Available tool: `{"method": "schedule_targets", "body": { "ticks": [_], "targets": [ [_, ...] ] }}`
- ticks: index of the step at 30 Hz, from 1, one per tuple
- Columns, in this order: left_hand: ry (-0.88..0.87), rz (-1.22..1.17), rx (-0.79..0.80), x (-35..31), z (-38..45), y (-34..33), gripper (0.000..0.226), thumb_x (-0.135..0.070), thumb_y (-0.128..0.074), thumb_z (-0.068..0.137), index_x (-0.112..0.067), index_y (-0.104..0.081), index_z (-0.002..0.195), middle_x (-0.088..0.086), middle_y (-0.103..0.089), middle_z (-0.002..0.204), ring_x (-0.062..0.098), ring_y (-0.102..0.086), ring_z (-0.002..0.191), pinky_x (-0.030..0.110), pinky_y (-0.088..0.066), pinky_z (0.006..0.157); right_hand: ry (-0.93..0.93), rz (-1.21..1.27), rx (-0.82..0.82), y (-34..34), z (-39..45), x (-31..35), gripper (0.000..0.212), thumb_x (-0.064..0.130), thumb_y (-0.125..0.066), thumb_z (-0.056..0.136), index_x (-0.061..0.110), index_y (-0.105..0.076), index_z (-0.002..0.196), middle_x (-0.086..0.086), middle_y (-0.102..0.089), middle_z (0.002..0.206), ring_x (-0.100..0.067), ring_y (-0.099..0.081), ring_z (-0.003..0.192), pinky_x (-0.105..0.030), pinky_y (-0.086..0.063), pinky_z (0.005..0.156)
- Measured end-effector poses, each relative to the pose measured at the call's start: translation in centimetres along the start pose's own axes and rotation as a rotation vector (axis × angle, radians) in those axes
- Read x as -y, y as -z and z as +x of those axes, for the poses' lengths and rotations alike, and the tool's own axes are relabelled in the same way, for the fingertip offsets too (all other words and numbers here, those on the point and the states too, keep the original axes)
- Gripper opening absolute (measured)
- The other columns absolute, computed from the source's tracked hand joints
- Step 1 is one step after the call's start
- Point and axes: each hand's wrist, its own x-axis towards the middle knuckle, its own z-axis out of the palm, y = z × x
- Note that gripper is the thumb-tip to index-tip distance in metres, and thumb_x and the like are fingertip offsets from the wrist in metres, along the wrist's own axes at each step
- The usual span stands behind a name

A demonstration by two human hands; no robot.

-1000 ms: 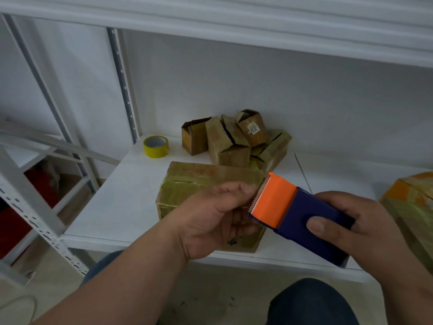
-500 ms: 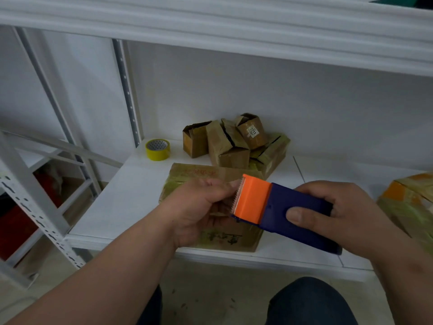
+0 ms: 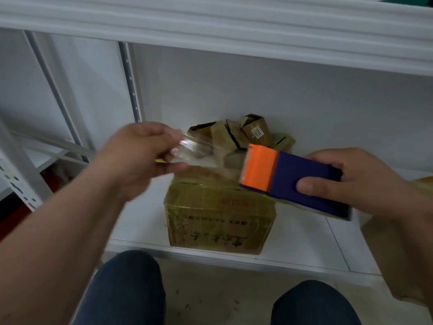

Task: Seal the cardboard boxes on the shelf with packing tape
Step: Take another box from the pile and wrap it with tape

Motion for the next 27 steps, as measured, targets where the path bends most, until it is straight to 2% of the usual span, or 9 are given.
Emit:
{"method": "schedule_targets", "body": {
  "ticks": [5,8,10,11,13,16,19,23,27],
  "targets": [
    [0.098,0.032,-0.129,1.1,2.7,5.3,0.018,-0.01,-0.054,0.096,-0.004,-0.065,0.083,-0.001,-0.053,0.051,0.008,-0.045,0.049,0.022,-0.056,0.052,-0.234,0.04,0.01,2.1,-0.8,-3.2,0.07,0.089,-0.061,0.042,0.032,-0.073,0.08,-0.003,-0.073,0.072,-0.02,-0.069,0.063,-0.032,-0.05,0.057],
    [0.182,0.058,-0.096,3.6,3.7,5.3,0.018,-0.008,-0.055,0.095,-0.002,-0.066,0.083,0.0,-0.055,0.051,0.005,-0.045,0.043,0.023,-0.056,0.05,-0.34,0.069,0.054,2.0,-0.1,-4.4,0.037,0.063,-0.072,0.066,0.028,-0.075,0.076,-0.005,-0.074,0.073,-0.024,-0.071,0.066,-0.034,-0.051,0.06],
    [0.204,0.059,-0.094,4.9,4.2,4.9,0.017,-0.007,-0.056,0.095,-0.001,-0.066,0.082,0.0,-0.055,0.05,0.004,-0.045,0.041,0.025,-0.057,0.051,-0.405,0.07,0.09,2.2,0.4,-5.0,0.029,0.044,-0.068,0.066,0.021,-0.077,0.083,-0.005,-0.075,0.075,-0.024,-0.072,0.067,-0.036,-0.052,0.065],
    [0.208,0.05,-0.099,5.3,4.4,4.9,0.017,-0.006,-0.056,0.095,-0.001,-0.066,0.082,0.0,-0.054,0.05,0.005,-0.045,0.041,0.025,-0.057,0.051,-0.432,0.064,0.108,2.3,0.6,-5.2,0.035,0.045,-0.068,0.066,0.018,-0.077,0.088,-0.005,-0.076,0.076,-0.023,-0.072,0.067,-0.039,-0.053,0.069],
    [0.212,0.026,-0.138,5.5,5.0,5.4,0.018,-0.007,-0.056,0.095,-0.001,-0.065,0.081,0.002,-0.052,0.052,0.006,-0.043,0.042,0.025,-0.057,0.051,-0.472,0.057,0.135,2.6,0.7,-5.5,0.052,0.065,-0.072,0.064,0.02,-0.077,0.089,-0.006,-0.076,0.079,-0.024,-0.073,0.069,-0.046,-0.054,0.076],
    [0.222,0.045,-0.184,5.6,5.9,6.8,0.017,-0.008,-0.057,0.095,0.0,-0.065,0.083,0.003,-0.05,0.057,0.006,-0.044,0.042,0.026,-0.057,0.05,-0.517,0.062,0.152,3.1,0.9,-7.1,0.077,0.086,-0.071,0.029,0.028,-0.077,0.079,-0.006,-0.076,0.079,-0.025,-0.073,0.069,-0.047,-0.054,0.077],
    [0.267,0.12,-0.176,6.8,6.6,7.0,0.016,-0.007,-0.058,0.095,0.002,-0.067,0.085,0.007,-0.051,0.063,0.011,-0.045,0.052,0.029,-0.058,0.051,-0.545,0.018,0.197,2.9,1.7,-7.9,0.083,0.085,-0.071,0.036,0.018,-0.078,0.084,-0.006,-0.075,0.075,-0.024,-0.072,0.067,-0.047,-0.054,0.077],
    [0.319,0.171,-0.191,8.4,7.1,6.7,0.014,-0.007,-0.062,0.093,0.004,-0.068,0.088,0.008,-0.053,0.065,0.015,-0.045,0.057,0.031,-0.06,0.054,-0.557,-0.031,0.251,2.6,3.0,-9.2,0.098,0.092,-0.064,0.017,0.019,-0.078,0.081,-0.003,-0.075,0.073,-0.021,-0.072,0.064,-0.046,-0.055,0.077],
    [0.365,0.145,-0.191,9.4,7.3,6.6,0.014,-0.008,-0.061,0.094,0.003,-0.068,0.089,0.006,-0.051,0.062,0.015,-0.043,0.056,0.03,-0.059,0.053,-0.56,-0.047,0.289,2.6,4.0,-10.1,0.096,0.092,-0.065,0.016,0.02,-0.078,0.078,-0.004,-0.075,0.073,-0.021,-0.072,0.064,-0.044,-0.055,0.076]
  ]
}}
